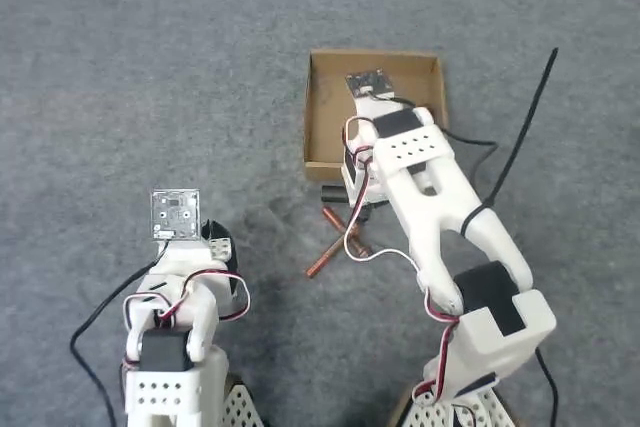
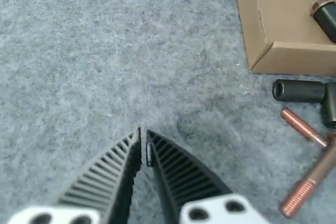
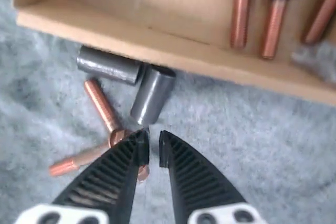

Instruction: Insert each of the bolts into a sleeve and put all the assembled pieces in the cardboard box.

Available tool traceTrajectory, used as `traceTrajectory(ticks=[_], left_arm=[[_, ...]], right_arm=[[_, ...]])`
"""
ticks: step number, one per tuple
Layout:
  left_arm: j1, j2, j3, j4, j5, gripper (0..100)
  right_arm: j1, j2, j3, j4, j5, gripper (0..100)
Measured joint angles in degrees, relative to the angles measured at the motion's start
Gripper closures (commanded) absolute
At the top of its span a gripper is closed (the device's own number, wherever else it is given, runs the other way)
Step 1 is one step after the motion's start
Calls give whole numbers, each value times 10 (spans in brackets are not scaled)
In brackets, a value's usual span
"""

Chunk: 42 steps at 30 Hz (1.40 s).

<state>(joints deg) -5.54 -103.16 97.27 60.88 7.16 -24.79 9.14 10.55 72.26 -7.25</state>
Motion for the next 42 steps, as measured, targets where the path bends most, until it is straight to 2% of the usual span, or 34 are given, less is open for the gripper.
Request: traceTrajectory(ticks=[5, 10, 13, 31, 37, 42], left_arm=[[0, 0, 0, 0, 0, 989], [0, 0, 0, 0, 0, 988], [0, 0, 0, 0, 0, 988], [0, 0, 0, 0, 0, 988], [0, 0, 0, 0, 0, 988], [0, 0, 0, 0, 0, 988]], right_arm=[[-16, 0, 18, -37, 0, 980], [-16, 0, 29, -65, 0, 857], [-18, 9, 29, -66, 0, 828], [-13, 107, 20, -124, 0, 866], [-11, 112, 17, -124, 0, 998], [-10, 113, 9, -124, 0, 993]])
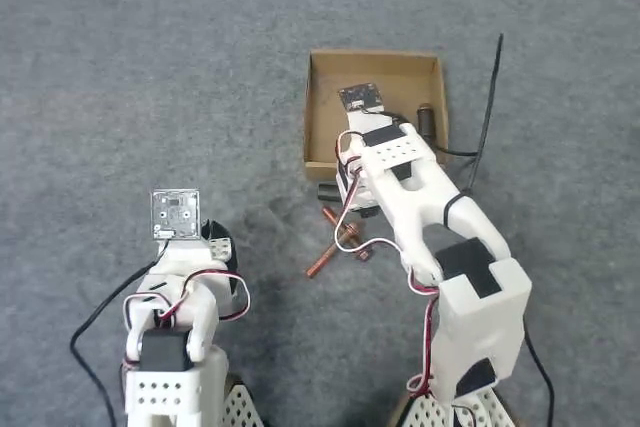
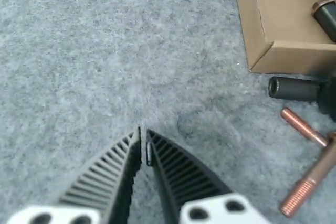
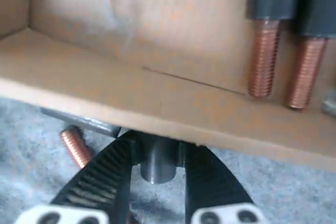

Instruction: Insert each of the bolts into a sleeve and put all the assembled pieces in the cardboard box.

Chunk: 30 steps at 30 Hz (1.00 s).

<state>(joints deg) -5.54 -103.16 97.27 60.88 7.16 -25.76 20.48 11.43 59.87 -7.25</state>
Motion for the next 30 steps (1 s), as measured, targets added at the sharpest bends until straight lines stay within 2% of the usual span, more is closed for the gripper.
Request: traceTrajectory(ticks=[6, 14, 20, 25, 30], left_arm=[[0, 0, 0, 0, 0, 988], [0, 0, 0, 0, 0, 988], [0, 0, 0, 0, 0, 988], [0, 0, 0, 0, 0, 988], [0, 0, 0, 0, 0, 988]], right_arm=[[-8, -32, 1, 26, 0, 992], [14, -96, 1, 115, 0, 991], [113, -102, 1, 126, 0, 991], [221, -103, 36, 76, 45, 991], [271, -106, 105, 7, 75, 991]])
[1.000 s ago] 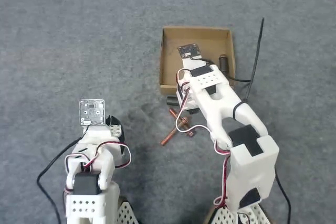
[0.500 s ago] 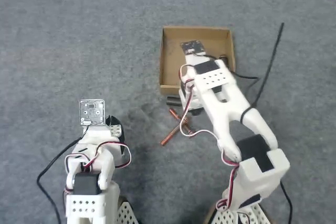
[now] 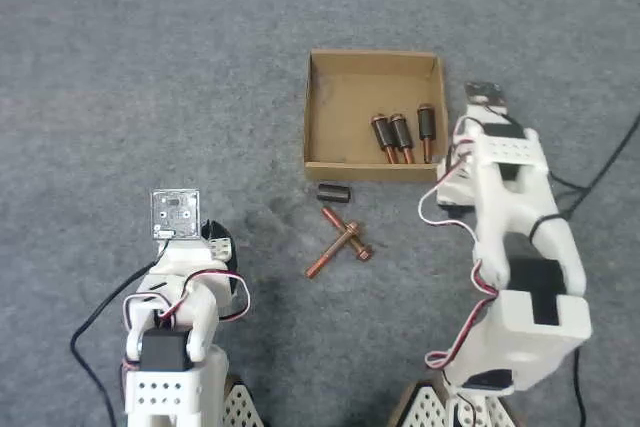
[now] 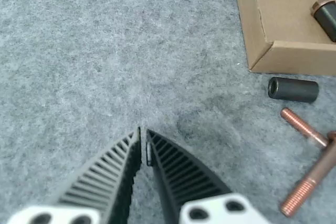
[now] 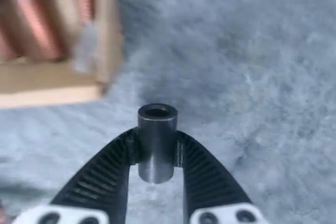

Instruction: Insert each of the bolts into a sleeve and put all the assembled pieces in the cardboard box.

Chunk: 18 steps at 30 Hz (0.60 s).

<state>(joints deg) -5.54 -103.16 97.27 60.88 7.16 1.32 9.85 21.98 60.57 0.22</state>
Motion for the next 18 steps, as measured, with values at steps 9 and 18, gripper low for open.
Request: traceTrajectory(ticks=[9, 18], left_arm=[[0, 0, 0, 0, 0, 988], [0, 0, 0, 0, 0, 988]], right_arm=[[16, 0, 42, -65, 39, 987], [15, -4, 41, -44, 67, 894]])
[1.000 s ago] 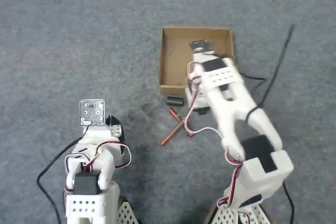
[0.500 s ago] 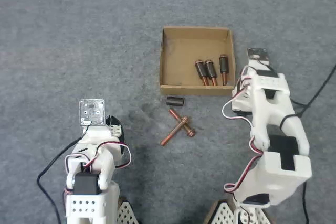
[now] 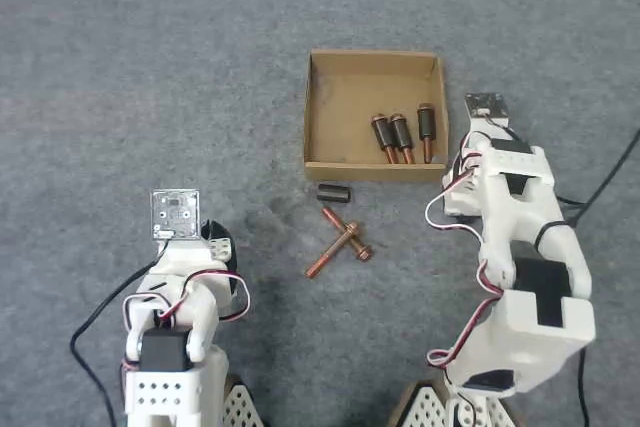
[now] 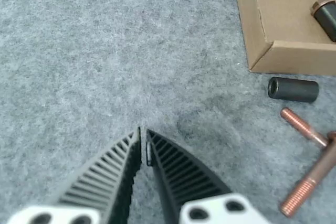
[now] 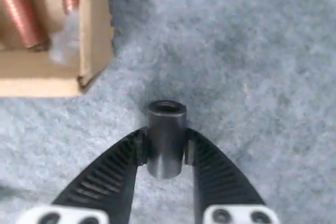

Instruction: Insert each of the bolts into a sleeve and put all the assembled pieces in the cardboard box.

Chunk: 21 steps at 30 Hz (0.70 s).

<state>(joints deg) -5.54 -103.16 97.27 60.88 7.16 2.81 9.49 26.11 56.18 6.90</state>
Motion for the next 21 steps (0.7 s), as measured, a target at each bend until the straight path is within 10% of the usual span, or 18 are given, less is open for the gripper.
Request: traceTrajectory(ticks=[21], left_arm=[[0, 0, 0, 0, 0, 988]], right_arm=[[0, -24, 0, -1, 81, 901]])
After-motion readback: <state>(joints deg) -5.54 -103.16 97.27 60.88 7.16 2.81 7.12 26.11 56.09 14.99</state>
